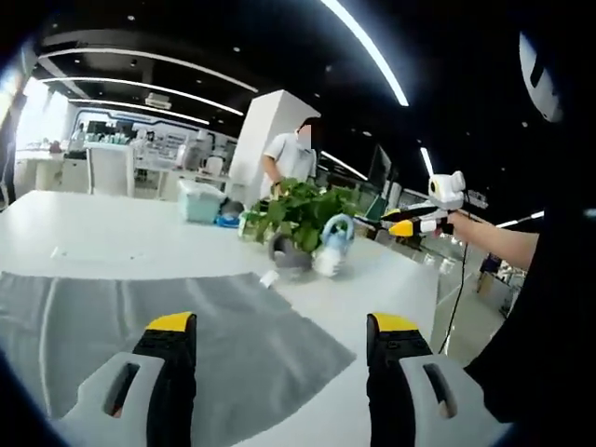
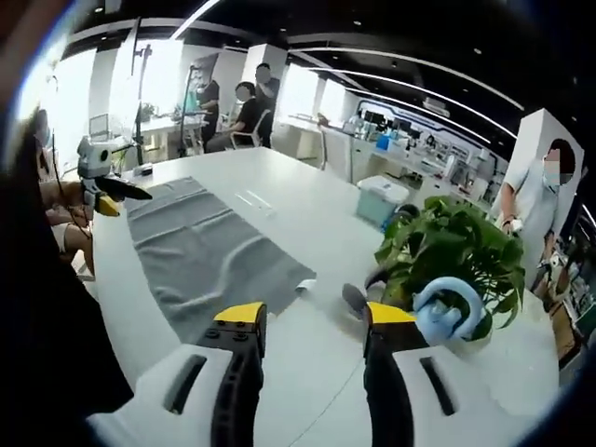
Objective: Fold the towel on the table until its edges align and the towel forms a compact rectangular stack.
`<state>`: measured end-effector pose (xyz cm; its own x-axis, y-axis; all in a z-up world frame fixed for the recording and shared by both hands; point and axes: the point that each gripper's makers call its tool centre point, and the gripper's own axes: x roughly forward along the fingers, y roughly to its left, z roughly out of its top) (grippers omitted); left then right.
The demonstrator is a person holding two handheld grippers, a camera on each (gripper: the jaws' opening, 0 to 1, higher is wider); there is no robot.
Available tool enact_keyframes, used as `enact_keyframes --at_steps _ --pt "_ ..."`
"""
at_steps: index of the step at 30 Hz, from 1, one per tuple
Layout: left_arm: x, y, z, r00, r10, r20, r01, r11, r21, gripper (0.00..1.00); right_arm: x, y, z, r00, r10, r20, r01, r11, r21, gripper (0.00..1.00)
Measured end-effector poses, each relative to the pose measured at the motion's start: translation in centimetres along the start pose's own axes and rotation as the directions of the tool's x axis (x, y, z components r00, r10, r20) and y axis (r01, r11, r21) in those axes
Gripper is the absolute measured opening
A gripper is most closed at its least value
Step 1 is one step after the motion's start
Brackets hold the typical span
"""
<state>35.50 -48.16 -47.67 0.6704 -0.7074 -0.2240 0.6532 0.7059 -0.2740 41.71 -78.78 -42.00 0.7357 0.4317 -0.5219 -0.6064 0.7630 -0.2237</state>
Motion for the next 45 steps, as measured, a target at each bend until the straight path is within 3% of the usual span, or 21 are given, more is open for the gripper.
enact_keyframes --at_steps 5,12,19,27,32,38,45 --pt "1.1 -2.0 -0.4 1.000 0.021 -0.012 -0.020 0.999 0.026 0.76 0.5 -1.3 0.9 0.997 0.067 0.036 -0.066 0.998 -0.024 0.39" --pt "3.5 -4.8 -1.5 0.999 0.037 -0.033 -0.036 0.999 0.024 0.75 1.4 -3.0 1.6 0.992 0.118 0.039 -0.116 0.991 -0.064 0.38" --pt "5.0 -6.5 -1.7 0.998 0.069 -0.006 -0.068 0.996 0.064 0.80 3.4 -3.3 2.6 0.985 0.158 0.070 -0.154 0.987 -0.055 0.38" --pt "5.7 -7.5 -2.1 0.999 0.030 -0.041 -0.026 0.996 0.090 0.78 7.1 -2.9 2.5 0.981 0.191 0.042 -0.190 0.982 -0.017 0.37" --pt "6.9 -6.9 -2.4 0.998 0.044 -0.052 -0.034 0.984 0.175 0.80 10.1 -3.0 2.8 0.975 0.223 0.001 -0.223 0.974 -0.052 0.36" --pt "8.1 -8.5 -2.1 0.996 -0.017 -0.083 0.034 0.978 0.204 0.79 11.9 -4.0 4.4 0.968 0.250 -0.013 -0.250 0.966 -0.063 0.36" --pt "9.2 -9.2 -3.5 0.990 -0.051 -0.131 0.080 0.971 0.226 0.78 14.9 -4.4 3.1 0.961 0.258 -0.097 -0.267 0.959 -0.093 0.35"
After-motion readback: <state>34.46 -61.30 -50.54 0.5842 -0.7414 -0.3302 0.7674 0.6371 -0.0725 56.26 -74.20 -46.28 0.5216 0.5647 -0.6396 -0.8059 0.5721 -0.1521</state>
